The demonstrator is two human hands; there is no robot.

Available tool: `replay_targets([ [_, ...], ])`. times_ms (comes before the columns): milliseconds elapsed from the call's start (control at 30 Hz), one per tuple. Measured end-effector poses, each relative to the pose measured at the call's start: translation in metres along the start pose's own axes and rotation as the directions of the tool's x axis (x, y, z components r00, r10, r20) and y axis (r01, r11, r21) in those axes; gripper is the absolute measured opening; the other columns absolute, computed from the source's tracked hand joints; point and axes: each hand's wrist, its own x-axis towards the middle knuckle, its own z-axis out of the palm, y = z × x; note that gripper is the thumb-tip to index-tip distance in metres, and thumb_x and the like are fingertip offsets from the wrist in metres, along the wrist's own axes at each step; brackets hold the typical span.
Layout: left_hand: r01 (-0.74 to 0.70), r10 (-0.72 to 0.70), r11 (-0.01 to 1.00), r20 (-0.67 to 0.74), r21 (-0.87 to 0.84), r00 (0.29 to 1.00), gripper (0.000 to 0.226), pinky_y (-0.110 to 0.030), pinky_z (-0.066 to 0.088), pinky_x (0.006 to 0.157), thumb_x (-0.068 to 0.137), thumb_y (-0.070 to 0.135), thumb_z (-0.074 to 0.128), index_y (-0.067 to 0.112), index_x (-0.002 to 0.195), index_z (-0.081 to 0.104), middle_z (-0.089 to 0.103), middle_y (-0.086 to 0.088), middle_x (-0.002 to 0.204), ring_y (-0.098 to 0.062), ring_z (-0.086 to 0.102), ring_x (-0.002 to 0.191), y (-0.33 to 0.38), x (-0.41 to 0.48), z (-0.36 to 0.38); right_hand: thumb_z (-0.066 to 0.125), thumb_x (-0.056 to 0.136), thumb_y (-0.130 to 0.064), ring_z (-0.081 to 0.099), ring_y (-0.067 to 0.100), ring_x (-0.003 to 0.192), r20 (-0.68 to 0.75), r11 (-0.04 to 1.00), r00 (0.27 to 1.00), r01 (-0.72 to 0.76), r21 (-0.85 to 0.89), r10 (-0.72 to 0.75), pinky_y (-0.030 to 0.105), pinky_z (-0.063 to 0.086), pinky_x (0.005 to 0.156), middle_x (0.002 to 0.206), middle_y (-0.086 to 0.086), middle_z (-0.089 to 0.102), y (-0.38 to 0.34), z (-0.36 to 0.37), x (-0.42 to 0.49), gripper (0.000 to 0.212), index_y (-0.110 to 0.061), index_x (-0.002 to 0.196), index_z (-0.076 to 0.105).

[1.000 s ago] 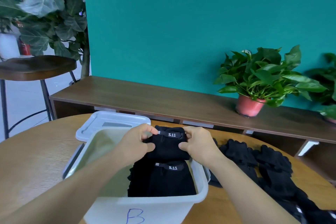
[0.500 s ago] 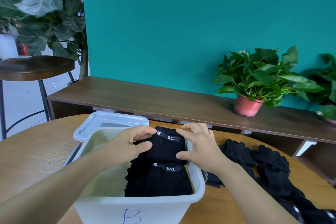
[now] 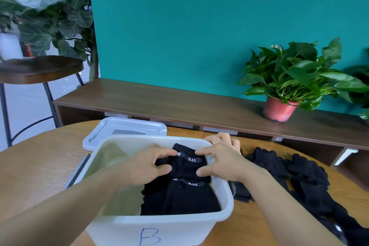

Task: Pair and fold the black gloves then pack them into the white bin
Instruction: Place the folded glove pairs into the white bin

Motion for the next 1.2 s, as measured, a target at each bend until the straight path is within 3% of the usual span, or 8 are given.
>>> replay_targets([
  [200, -0.011, 0.006, 0.995, -0.052, -0.097, 0.999, 0.042, -0.010, 0.038, 0.093, 0.099, 0.020, 0.058, 0.035, 0.137, 0.052, 0.047, 0.014, 0.125, 0.000, 0.046, 0.123, 0.005, -0.002, 0.000, 0.069, 0.083, -0.053, 0.012, 0.017, 0.127, -0.008, 1.000, 1.000, -0.021, 0.008, 0.021, 0.041, 0.014, 0.111, 0.145, -0.011, 0.029, 0.002, 0.002, 0.002, 0.057, -0.043, 0.137, 0.052],
  [300, -0.046, 0.033, 0.995, -0.142, -0.093, 0.989, 0.040, -0.022, 0.042, 0.096, 0.097, 0.021, 0.060, 0.043, 0.130, 0.055, 0.048, 0.012, 0.121, 0.000, 0.045, 0.121, 0.010, -0.010, -0.003, 0.066, 0.086, -0.050, 0.012, 0.015, 0.131, -0.078, 0.998, 0.997, -0.013, 0.056, 0.017, 0.037, 0.011, 0.108, 0.144, -0.011, 0.033, 0.004, 0.003, -0.004, 0.052, -0.042, 0.135, 0.054],
  [467, -0.104, 0.097, 0.994, -0.214, -0.025, 0.972, 0.035, -0.023, 0.037, 0.100, 0.097, 0.020, 0.060, 0.045, 0.122, 0.060, 0.048, 0.013, 0.118, -0.004, 0.048, 0.120, 0.031, -0.027, -0.006, 0.066, 0.090, -0.041, 0.013, 0.013, 0.134, -0.184, 0.981, 0.982, -0.014, 0.192, 0.050, 0.044, 0.007, 0.112, 0.143, -0.010, 0.038, 0.006, -0.004, -0.038, 0.041, -0.037, 0.130, 0.058],
  [633, -0.181, 0.174, 0.983, -0.271, 0.001, 0.947, 0.033, -0.006, 0.035, 0.082, 0.098, 0.016, 0.058, 0.029, 0.127, 0.063, 0.052, 0.008, 0.122, 0.000, 0.052, 0.107, 0.069, -0.040, 0.012, 0.065, 0.092, -0.036, 0.018, 0.013, 0.138, -0.272, 0.958, 0.950, -0.074, 0.276, 0.152, 0.053, 0.006, 0.114, 0.137, -0.011, 0.048, 0.018, -0.002, -0.086, 0.033, -0.035, 0.125, 0.063],
  [700, -0.228, 0.220, 0.974, -0.274, 0.001, 0.936, 0.033, -0.004, 0.037, 0.084, 0.098, 0.014, 0.057, 0.027, 0.127, 0.063, 0.053, 0.008, 0.121, 0.004, 0.051, 0.103, 0.089, -0.045, 0.024, 0.065, 0.092, -0.035, 0.020, 0.012, 0.139, -0.283, 0.945, 0.938, -0.110, 0.309, 0.202, 0.049, 0.009, 0.114, 0.135, -0.011, 0.050, 0.027, 0.004, -0.110, 0.034, -0.034, 0.126, 0.063],
  [833, -0.305, 0.287, 0.951, -0.227, -0.048, 0.931, 0.034, -0.027, 0.040, 0.103, 0.098, 0.012, 0.055, 0.028, 0.127, 0.063, 0.052, 0.013, 0.115, -0.004, 0.051, 0.109, 0.127, -0.046, 0.057, 0.066, 0.091, -0.031, 0.023, 0.010, 0.139, -0.293, 0.905, 0.909, -0.170, 0.389, 0.297, 0.043, 0.008, 0.112, 0.136, -0.013, 0.051, 0.053, 0.019, -0.158, 0.034, -0.034, 0.125, 0.064],
  [1000, -0.354, 0.343, 0.933, -0.141, -0.065, 0.929, 0.035, -0.024, 0.036, 0.104, 0.100, 0.014, 0.053, 0.029, 0.130, 0.061, 0.050, 0.011, 0.127, -0.006, 0.048, 0.121, 0.168, -0.042, 0.106, 0.066, 0.092, -0.034, 0.030, 0.014, 0.138, -0.299, 0.872, 0.862, -0.274, 0.405, 0.410, 0.040, 0.012, 0.111, 0.139, -0.009, 0.048, 0.090, 0.033, -0.201, 0.036, -0.033, 0.127, 0.063],
  [1200, -0.380, 0.379, 0.924, -0.040, -0.030, 0.924, 0.034, -0.039, 0.035, 0.113, 0.100, 0.014, 0.053, 0.029, 0.130, 0.061, 0.051, 0.010, 0.134, -0.009, 0.045, 0.128, 0.206, -0.021, 0.183, 0.064, 0.093, -0.034, 0.036, 0.018, 0.133, -0.380, 0.822, 0.748, -0.384, 0.421, 0.545, 0.044, 0.020, 0.108, 0.131, -0.009, 0.057, 0.151, 0.050, -0.236, 0.035, -0.032, 0.128, 0.063],
])
